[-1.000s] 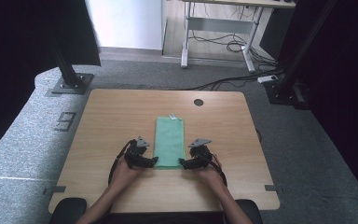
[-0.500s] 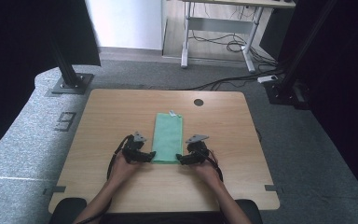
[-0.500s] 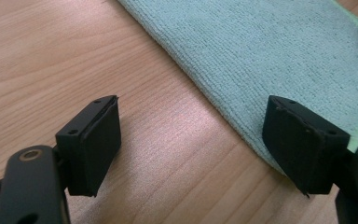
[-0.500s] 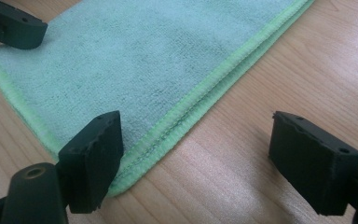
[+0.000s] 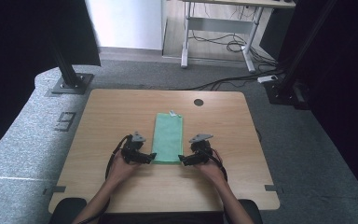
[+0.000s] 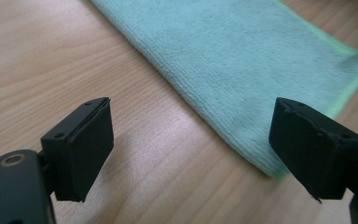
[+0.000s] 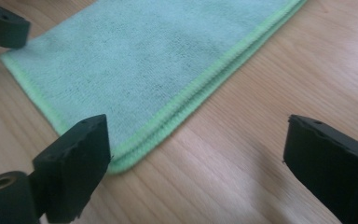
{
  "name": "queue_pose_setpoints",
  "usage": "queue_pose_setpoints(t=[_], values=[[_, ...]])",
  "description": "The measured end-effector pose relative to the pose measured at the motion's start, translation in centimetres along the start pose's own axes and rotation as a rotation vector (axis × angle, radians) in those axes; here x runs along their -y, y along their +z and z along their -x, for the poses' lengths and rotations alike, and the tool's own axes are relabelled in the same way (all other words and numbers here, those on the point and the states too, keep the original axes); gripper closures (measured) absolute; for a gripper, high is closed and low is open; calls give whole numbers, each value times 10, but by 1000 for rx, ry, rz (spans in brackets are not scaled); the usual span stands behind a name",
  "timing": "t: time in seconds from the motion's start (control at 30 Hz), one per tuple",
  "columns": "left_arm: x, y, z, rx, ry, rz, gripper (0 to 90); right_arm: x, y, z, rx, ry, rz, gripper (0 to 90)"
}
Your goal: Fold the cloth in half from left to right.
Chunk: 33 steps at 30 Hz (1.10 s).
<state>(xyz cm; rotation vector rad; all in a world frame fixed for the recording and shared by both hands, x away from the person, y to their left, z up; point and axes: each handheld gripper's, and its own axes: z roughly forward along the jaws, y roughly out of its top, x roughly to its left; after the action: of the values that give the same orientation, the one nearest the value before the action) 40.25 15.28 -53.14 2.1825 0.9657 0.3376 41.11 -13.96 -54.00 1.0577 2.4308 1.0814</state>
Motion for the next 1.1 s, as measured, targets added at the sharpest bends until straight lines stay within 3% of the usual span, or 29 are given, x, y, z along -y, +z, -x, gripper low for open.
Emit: queue_pose_setpoints(t=[0.3, 0.47, 0.73, 0.87, 1.1], values=[[12, -20, 0, -38, 34, -22, 57, 11, -26, 7, 35, 5, 22, 0], [28, -31, -5, -57, 33, -44, 29, 22, -34, 7, 60, -2, 6, 0], [44, -33, -9, -57, 15, -62, 0, 40, -41, 9, 66, 8, -12, 0], [46, -28, -10, -51, 7, -64, 0, 47, -40, 9, 63, -3, -23, 0], [49, -25, -9, -48, 9, -58, 0, 54, -36, 14, 52, 25, -23, 0]])
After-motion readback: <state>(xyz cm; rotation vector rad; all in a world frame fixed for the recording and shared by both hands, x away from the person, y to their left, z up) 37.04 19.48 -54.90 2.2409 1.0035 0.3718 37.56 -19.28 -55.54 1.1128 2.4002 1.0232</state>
